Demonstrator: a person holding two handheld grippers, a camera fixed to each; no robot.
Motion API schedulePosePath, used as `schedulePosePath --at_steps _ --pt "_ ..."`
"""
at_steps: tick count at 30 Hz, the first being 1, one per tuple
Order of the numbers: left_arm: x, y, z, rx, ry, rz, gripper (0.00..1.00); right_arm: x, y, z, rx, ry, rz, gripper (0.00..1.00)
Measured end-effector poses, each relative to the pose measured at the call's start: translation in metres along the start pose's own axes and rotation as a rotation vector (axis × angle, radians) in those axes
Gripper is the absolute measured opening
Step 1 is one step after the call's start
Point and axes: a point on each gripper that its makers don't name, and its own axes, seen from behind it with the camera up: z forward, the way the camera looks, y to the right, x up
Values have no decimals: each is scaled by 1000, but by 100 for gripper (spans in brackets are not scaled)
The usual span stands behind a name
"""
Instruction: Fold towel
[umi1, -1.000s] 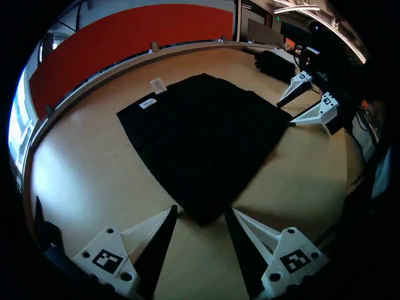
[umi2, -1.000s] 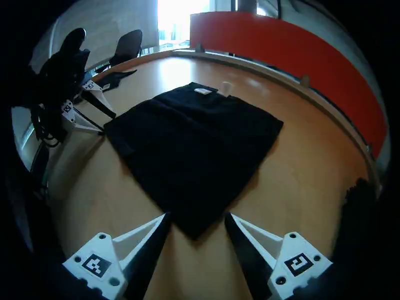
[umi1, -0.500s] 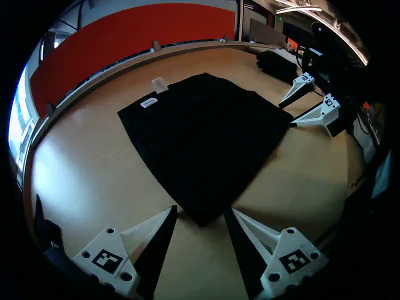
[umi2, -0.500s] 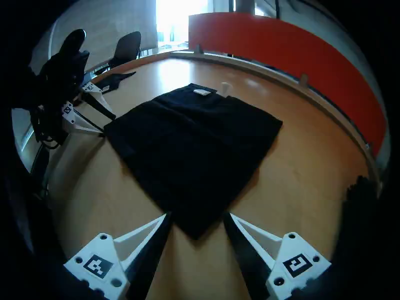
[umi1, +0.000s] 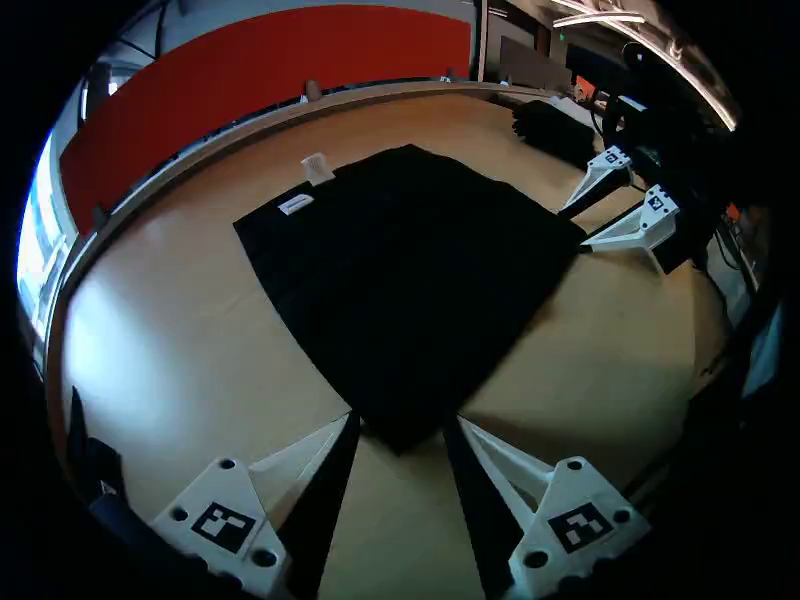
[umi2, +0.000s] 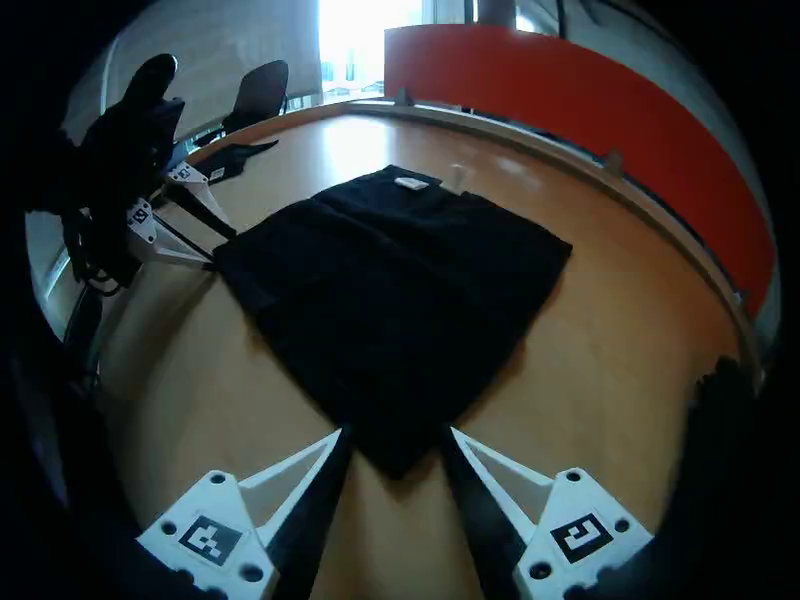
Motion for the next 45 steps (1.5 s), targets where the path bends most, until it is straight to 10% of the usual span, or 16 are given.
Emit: schedulePosePath --at_steps 10,22,45 --pt "0 2 0 6 -5 -10 50 1 0 0 2 1 3 23" --pt "4 -1 0 39 -11 -57 12 2 0 1 -2 1 27 20" --pt "37 0 -26 56 37 -149 10 37 11 -23 -34 51 30 18"
